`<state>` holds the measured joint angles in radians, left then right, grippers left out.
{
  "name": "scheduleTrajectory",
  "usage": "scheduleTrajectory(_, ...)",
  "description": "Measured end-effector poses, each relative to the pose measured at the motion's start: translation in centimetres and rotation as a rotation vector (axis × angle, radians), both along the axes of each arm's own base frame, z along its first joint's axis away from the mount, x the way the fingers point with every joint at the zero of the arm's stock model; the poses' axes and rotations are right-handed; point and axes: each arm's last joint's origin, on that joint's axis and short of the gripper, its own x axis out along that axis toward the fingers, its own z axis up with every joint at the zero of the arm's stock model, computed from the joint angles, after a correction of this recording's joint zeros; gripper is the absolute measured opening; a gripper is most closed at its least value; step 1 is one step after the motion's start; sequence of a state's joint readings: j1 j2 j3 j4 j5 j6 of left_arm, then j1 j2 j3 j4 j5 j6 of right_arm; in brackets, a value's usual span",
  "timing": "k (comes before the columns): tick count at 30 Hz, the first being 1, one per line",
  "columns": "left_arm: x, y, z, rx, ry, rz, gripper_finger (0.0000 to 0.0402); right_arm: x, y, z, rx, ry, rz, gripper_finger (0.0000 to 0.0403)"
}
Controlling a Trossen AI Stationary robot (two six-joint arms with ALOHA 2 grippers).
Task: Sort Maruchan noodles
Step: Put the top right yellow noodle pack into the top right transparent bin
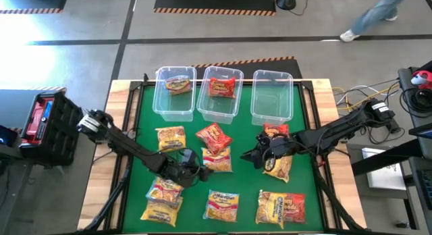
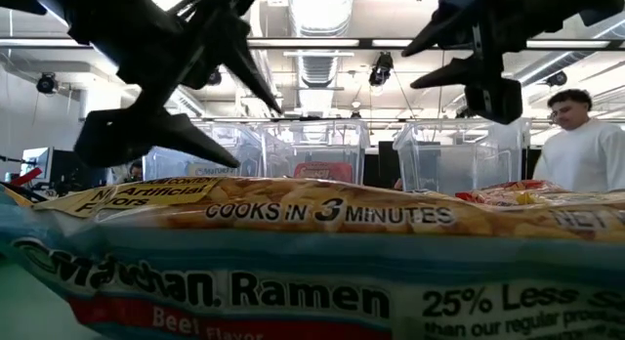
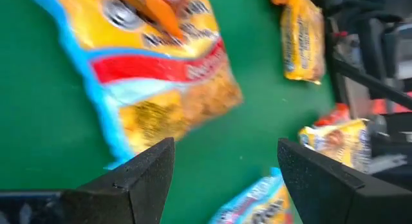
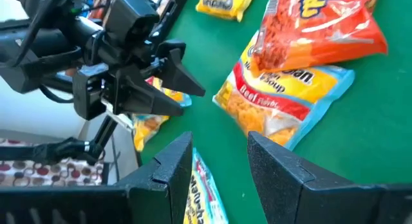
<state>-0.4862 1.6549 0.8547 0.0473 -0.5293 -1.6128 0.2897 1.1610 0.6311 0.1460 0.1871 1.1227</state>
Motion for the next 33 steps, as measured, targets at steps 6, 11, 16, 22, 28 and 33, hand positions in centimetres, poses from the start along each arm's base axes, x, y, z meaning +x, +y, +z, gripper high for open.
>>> scheduleTrajectory(6,1.1,-0.6,0.2,-0.011,-0.112,-0.033,0.0256,-0.2,0.1,-0.2,0.05,0.076,0.054,0.0139)
scheduleTrajectory(11,2.0,-1.1,1.2,0.017,-0.142,-0.07,0.0256,-0.7,0.5,-0.6,0.123,0.198,0.18,0.0139)
scheduleTrajectory(16,3.6,-1.4,2.1,0.068,-0.154,-0.097,0.0256,-2.1,0.6,-0.5,0.153,0.505,0.159,0.0139)
scheduleTrajectory(22,5.2,-1.1,1.6,0.07,-0.131,-0.117,0.0256,-5.1,0.5,-0.3,0.074,0.887,0.1,0.0139)
scheduleTrajectory(28,5.7,-0.5,1.8,0.088,-0.139,-0.13,0.0256,-6.2,0.1,-1.9,0.044,1.019,0.046,0.0139)
scheduleTrajectory(33,5.8,-0.3,1.9,0.09,-0.144,-0.134,0.0256,-6.2,0.0,-3.8,-0.001,1.102,0.015,0.0139)
